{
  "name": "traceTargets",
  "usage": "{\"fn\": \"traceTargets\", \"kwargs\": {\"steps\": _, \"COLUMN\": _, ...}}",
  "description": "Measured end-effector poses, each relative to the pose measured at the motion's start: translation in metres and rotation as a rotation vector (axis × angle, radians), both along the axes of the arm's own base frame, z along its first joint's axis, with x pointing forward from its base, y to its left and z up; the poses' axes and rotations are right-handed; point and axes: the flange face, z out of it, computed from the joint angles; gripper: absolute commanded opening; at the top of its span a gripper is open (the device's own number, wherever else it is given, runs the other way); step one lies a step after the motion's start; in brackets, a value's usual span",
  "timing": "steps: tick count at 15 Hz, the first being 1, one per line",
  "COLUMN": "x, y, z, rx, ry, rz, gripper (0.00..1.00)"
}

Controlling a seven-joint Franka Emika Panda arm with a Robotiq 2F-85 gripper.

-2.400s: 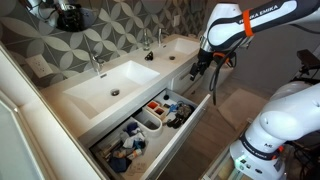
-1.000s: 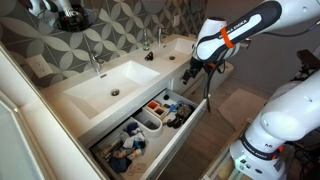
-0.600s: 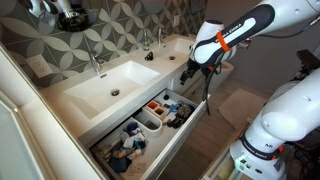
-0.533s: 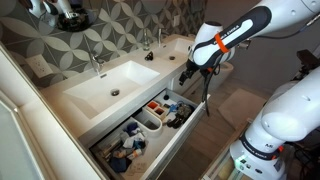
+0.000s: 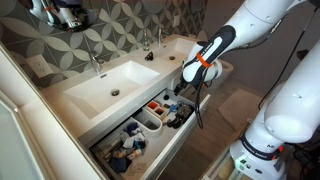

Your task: Pick up the black object next to the scissors in the drawer and put it on the bathroom counter

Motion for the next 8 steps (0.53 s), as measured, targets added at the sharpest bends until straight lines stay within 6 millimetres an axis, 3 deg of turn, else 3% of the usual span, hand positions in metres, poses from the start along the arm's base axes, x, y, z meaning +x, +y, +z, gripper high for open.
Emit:
{"fn": "traceTargets", "kwargs": {"steps": 4, "x": 0.010, "y": 0.016, "z": -0.023, "rx": 0.015, "ry": 0.014, "rz": 0.065, "gripper": 1.00}}
{"fn": "traceTargets", "kwargs": {"steps": 8, "x": 0.034, "y": 0.011, "z": -0.040, "rx": 0.012, "ry": 0.012, "rz": 0.124, "gripper": 1.00}}
